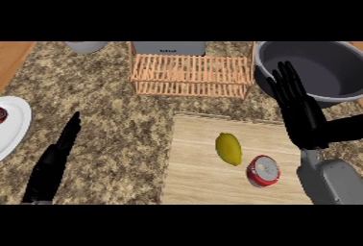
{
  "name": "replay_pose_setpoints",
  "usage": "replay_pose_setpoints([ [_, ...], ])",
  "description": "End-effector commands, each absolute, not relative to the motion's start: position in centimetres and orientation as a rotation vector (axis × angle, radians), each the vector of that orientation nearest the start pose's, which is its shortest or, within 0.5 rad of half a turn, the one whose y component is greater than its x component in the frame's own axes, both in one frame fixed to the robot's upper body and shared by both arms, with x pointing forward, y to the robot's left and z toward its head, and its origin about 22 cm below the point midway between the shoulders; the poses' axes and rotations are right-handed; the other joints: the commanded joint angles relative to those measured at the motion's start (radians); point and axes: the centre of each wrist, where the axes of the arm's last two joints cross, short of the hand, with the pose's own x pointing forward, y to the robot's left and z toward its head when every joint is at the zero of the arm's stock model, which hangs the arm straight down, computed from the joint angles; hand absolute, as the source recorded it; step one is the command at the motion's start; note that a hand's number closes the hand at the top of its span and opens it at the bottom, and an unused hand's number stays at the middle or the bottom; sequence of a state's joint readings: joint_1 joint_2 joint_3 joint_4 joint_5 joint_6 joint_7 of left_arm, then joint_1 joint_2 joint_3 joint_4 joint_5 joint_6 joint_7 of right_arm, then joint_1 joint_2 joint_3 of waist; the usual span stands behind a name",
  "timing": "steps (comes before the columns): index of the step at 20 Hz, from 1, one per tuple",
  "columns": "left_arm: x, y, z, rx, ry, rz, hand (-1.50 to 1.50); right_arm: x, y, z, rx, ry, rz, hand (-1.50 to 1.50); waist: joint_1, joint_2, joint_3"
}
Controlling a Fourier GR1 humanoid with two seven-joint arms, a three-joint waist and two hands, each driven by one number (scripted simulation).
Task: Pick the lemon from the tray and place it in the tiered shelf
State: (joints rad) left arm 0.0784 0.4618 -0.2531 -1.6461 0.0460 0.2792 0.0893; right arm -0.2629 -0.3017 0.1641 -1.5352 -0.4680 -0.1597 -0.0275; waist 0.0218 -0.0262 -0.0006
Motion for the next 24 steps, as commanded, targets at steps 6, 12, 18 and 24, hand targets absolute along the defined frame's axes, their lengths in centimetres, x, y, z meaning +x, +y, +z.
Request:
replay_pose_setpoints([
  [6, 26.5, 24.0, 3.9, 0.186, -1.626, -0.258, 0.00, 31.6, -26.1, 11.0, -0.025, -1.603, 0.192, -1.50, -0.036, 0.027, -0.001],
  [12, 25.3, 23.7, 2.6, 0.150, -1.573, -0.235, 0.00, 29.3, -30.1, 3.8, -0.610, -1.565, 0.055, 1.50, -0.059, 0.036, -0.005],
  [18, 27.5, 23.5, 1.8, 0.132, -1.582, -0.250, 0.00, 25.2, -27.2, -0.2, -0.576, -1.740, -0.263, -1.50, -0.044, 0.026, 0.001],
  [24, 28.2, 22.6, 2.9, 0.103, -1.570, -0.253, 0.00, 26.2, -29.0, 3.6, -0.352, -1.642, 0.142, -1.50, -0.026, 0.025, -0.001],
])
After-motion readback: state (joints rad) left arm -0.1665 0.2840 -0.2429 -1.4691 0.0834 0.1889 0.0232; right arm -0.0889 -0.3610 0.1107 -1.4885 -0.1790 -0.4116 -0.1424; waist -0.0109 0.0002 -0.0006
